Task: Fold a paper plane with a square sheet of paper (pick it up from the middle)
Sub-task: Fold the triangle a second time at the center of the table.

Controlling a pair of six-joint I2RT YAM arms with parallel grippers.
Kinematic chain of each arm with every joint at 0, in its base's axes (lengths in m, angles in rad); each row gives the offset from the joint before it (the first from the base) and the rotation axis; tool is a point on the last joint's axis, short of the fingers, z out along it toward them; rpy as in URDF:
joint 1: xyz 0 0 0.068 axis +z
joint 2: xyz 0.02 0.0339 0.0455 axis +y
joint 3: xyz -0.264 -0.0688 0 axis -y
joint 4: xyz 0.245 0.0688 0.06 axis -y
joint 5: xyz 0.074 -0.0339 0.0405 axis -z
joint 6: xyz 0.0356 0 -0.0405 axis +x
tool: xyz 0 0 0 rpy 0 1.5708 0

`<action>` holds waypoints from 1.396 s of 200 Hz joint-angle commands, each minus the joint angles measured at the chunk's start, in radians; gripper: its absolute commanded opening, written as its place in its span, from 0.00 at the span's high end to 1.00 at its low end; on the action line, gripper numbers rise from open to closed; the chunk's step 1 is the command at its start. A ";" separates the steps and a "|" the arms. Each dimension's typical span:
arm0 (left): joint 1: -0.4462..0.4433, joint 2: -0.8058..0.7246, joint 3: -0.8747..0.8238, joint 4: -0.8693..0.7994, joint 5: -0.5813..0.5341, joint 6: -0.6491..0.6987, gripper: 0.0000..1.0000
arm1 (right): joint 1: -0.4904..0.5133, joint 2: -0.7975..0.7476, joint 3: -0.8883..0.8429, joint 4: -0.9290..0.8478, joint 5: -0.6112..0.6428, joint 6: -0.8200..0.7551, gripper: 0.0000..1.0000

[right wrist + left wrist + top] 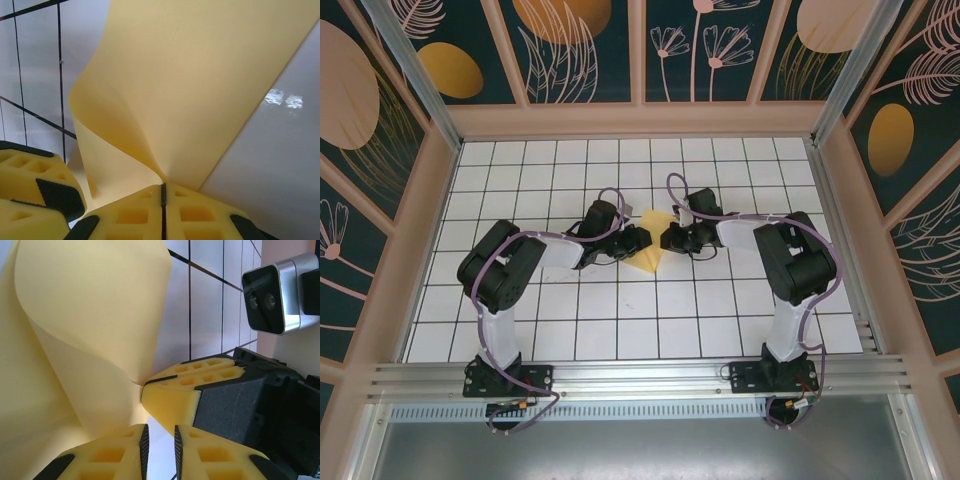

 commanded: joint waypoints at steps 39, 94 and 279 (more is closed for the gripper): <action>-0.008 0.040 0.031 -0.006 0.022 0.022 0.77 | 0.005 0.029 0.041 -0.025 0.025 -0.029 0.93; -0.009 0.041 0.033 -0.025 0.018 0.028 0.78 | 0.007 0.041 0.047 -0.033 0.025 -0.035 0.93; -0.024 0.048 0.095 -0.164 -0.018 0.057 0.79 | 0.016 0.039 0.046 -0.052 0.005 -0.047 0.93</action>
